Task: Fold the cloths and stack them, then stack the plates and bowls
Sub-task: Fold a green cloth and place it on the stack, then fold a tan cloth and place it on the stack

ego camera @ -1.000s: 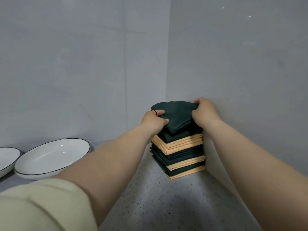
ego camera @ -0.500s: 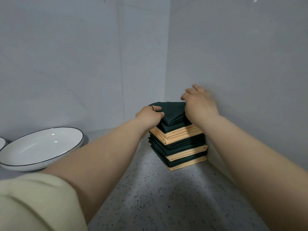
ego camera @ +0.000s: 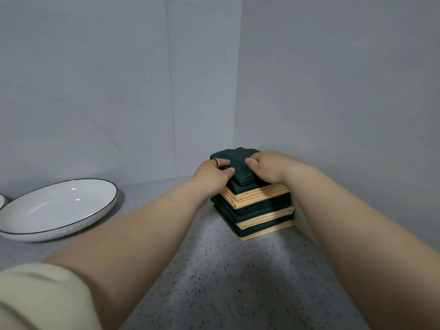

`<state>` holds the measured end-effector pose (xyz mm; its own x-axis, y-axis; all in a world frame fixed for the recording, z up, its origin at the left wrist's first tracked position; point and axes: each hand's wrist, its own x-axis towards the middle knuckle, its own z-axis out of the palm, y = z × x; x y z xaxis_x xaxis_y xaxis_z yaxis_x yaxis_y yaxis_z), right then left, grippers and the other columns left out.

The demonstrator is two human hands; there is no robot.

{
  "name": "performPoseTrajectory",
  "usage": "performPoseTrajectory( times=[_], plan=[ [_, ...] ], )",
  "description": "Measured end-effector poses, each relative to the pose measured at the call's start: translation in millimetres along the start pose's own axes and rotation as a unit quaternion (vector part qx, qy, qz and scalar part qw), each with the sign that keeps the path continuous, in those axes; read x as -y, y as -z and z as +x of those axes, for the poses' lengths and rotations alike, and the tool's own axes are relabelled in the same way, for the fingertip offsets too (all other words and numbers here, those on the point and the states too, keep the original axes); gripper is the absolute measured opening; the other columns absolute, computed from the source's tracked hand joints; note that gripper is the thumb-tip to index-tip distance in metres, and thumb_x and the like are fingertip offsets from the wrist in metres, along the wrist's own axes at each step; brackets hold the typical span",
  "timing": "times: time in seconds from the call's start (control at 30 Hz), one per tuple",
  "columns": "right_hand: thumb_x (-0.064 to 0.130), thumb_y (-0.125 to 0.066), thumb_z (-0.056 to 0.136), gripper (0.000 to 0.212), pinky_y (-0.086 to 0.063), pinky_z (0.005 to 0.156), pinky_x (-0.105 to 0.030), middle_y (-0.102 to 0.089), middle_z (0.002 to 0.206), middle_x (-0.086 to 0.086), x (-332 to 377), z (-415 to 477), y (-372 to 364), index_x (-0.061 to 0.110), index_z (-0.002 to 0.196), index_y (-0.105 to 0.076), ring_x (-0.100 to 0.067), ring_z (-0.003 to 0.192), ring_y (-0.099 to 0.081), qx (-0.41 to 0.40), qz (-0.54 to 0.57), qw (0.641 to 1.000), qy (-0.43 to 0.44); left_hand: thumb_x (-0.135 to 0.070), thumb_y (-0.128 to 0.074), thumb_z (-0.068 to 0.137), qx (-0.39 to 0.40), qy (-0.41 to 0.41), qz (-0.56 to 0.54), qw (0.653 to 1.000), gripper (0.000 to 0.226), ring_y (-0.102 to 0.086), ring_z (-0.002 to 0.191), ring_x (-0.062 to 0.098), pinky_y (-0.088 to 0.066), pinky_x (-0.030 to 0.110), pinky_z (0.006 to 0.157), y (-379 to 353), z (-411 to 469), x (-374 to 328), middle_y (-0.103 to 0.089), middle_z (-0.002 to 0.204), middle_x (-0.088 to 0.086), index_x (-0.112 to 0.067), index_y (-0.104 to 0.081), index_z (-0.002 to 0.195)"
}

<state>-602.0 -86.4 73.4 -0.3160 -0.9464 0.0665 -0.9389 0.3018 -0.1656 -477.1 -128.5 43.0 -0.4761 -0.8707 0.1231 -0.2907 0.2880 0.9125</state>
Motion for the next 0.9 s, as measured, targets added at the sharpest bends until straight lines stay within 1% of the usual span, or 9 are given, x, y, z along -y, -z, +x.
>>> performPoseTrajectory(
  times=[0.23,0.33,0.47,0.53,0.63,0.7,0.73,0.8,0.9],
  plan=[
    [0.026,-0.026,0.1,0.038,-0.042,0.094,-0.034,-0.058,0.121,-0.011,-6,-15,6,0.01,0.119,-0.055,-0.027,0.111,-0.052,-0.099,0.058,0.993,0.015,-0.014,-0.042,0.097,-0.024,-0.023,0.014,0.999,0.037,-0.043,0.125,0.016,-0.03,0.017,0.089,13,-18,-15,-0.047,0.138,0.003,-0.012,-0.046,0.134],
    [0.024,-0.029,0.099,0.036,-0.043,0.091,-0.034,-0.06,0.118,-0.011,-2,-31,11,0.009,0.116,-0.057,-0.026,0.108,-0.053,-0.12,0.075,0.99,0.022,-0.013,-0.04,0.098,-0.038,-0.028,0.035,0.998,0.034,-0.046,0.112,0.011,-0.031,0.018,0.089,32,-34,-18,-0.05,0.135,0.004,-0.011,-0.05,0.13],
    [0.022,-0.037,0.097,0.032,-0.04,0.096,-0.031,-0.058,0.124,-0.005,13,-61,17,0.011,0.119,-0.058,-0.022,0.116,-0.05,-0.147,0.091,0.984,0.04,-0.012,-0.042,0.097,-0.044,-0.013,0.077,0.996,0.029,-0.047,0.121,0.017,-0.032,0.017,0.087,60,-67,-11,-0.054,0.13,0.006,-0.01,-0.057,0.121],
    [0.019,-0.039,0.096,0.031,-0.037,0.098,-0.028,-0.057,0.127,-0.001,26,-85,16,0.013,0.12,-0.058,-0.018,0.121,-0.046,-0.163,0.09,0.981,0.057,-0.013,-0.044,0.096,-0.039,-0.009,0.105,0.994,0.026,-0.05,0.116,0.016,-0.035,0.016,0.082,80,-92,-4,-0.057,0.125,0.006,-0.01,-0.059,0.117],
    [0.017,-0.042,0.094,0.028,-0.041,0.094,-0.027,-0.061,0.122,0.001,48,-124,10,0.014,0.115,-0.061,-0.017,0.116,-0.051,-0.148,0.099,0.982,0.07,-0.014,-0.045,0.095,-0.021,-0.017,0.152,0.988,0.025,-0.049,0.1,0.009,-0.037,0.014,0.073,109,-138,6,-0.059,0.118,0.001,-0.01,-0.06,0.115],
    [0.017,-0.043,0.093,0.027,-0.043,0.088,-0.028,-0.064,0.117,0.0,65,-147,4,0.014,0.112,-0.063,-0.019,0.111,-0.055,-0.125,0.099,0.984,0.083,-0.015,-0.046,0.095,-0.01,-0.017,0.182,0.983,0.021,-0.05,0.099,0.008,-0.036,0.012,0.075,124,-167,17,-0.059,0.11,-0.004,-0.014,-0.061,0.11],
    [0.017,-0.044,0.093,0.026,-0.043,0.086,-0.027,-0.065,0.116,-0.001,78,-161,0,0.014,0.111,-0.063,-0.02,0.109,-0.056,-0.111,0.104,0.984,0.097,-0.015,-0.047,0.095,-0.007,-0.012,0.195,0.981,0.019,-0.052,0.099,0.008,-0.037,0.011,0.07,136,-189,24,-0.058,0.105,-0.006,-0.017,-0.062,0.106],
    [0.018,-0.046,0.093,0.026,-0.041,0.085,-0.024,-0.065,0.115,-0.001,103,-186,-10,0.014,0.111,-0.064,-0.018,0.108,-0.057,-0.08,0.116,0.982,0.127,-0.016,-0.048,0.094,0.013,-0.005,0.226,0.974,0.015,-0.053,0.097,0.008,-0.037,0.001,0.066,159,-228,41,-0.057,0.098,-0.01,-0.023,-0.06,0.099],
    [0.021,-0.046,0.093,0.027,-0.039,0.081,-0.021,-0.064,0.117,0.001,140,-216,-27,0.016,0.114,-0.062,-0.015,0.11,-0.056,-0.041,0.113,0.979,0.167,-0.018,-0.05,0.093,0.043,0.004,0.279,0.959,0.025,-0.058,0.104,0.008,-0.042,0.009,0.084,196,-285,67,-0.058,0.094,-0.018,-0.039,-0.052,0.081]
  ],
)
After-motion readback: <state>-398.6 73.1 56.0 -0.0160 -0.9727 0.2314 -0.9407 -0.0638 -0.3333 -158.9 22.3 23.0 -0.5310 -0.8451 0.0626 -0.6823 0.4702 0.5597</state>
